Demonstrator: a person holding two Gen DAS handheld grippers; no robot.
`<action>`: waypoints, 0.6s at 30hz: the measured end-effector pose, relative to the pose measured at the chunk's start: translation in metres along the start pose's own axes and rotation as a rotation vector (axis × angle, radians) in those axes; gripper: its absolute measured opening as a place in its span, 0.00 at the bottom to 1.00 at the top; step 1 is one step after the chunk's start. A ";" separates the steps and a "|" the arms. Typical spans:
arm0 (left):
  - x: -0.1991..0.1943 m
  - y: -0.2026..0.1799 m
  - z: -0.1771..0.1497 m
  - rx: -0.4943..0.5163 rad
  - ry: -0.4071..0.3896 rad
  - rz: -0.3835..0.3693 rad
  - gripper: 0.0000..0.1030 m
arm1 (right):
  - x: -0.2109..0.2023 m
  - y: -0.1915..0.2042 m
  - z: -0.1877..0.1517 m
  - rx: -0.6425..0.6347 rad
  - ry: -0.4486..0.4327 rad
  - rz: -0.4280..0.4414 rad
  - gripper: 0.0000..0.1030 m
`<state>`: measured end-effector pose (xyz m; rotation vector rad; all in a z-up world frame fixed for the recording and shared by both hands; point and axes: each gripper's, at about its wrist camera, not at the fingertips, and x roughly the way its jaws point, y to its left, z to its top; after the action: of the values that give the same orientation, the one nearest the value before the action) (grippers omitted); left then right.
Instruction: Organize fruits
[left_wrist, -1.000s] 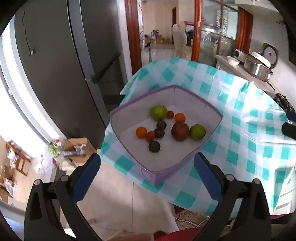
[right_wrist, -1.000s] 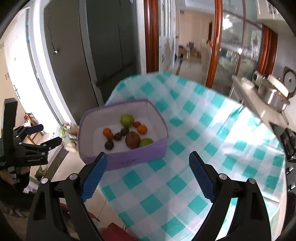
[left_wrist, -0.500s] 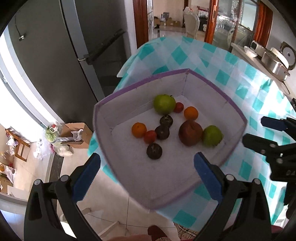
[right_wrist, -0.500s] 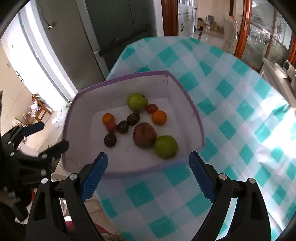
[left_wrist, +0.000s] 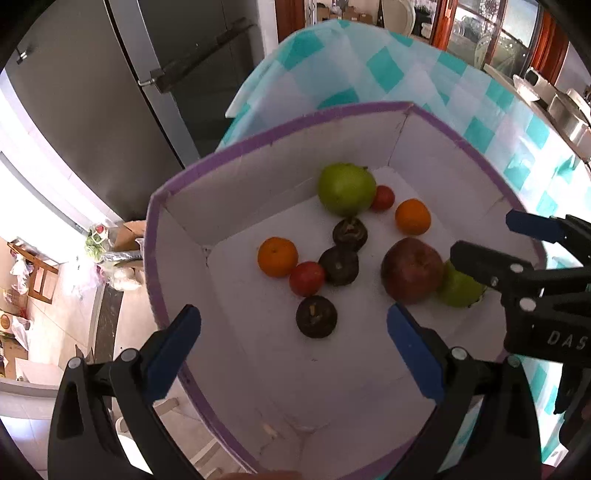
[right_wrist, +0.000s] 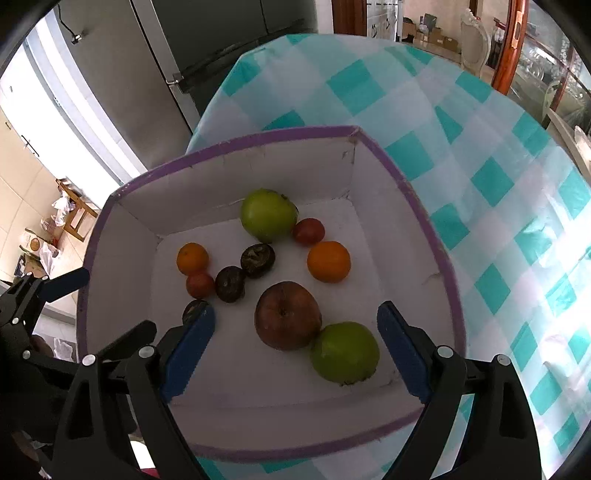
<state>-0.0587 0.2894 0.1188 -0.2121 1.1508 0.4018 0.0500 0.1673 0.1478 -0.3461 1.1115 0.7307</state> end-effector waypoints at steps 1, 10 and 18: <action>0.002 0.002 -0.001 -0.003 0.005 -0.002 0.98 | 0.001 0.000 0.001 -0.001 0.002 0.000 0.84; 0.013 0.014 -0.008 -0.005 0.030 -0.008 0.98 | 0.016 0.007 0.000 0.014 0.032 -0.001 0.84; 0.013 0.011 -0.010 0.012 0.021 -0.006 0.98 | 0.020 0.011 -0.004 0.020 0.053 0.002 0.84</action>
<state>-0.0675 0.2986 0.1027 -0.2097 1.1732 0.3885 0.0447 0.1801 0.1288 -0.3496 1.1686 0.7154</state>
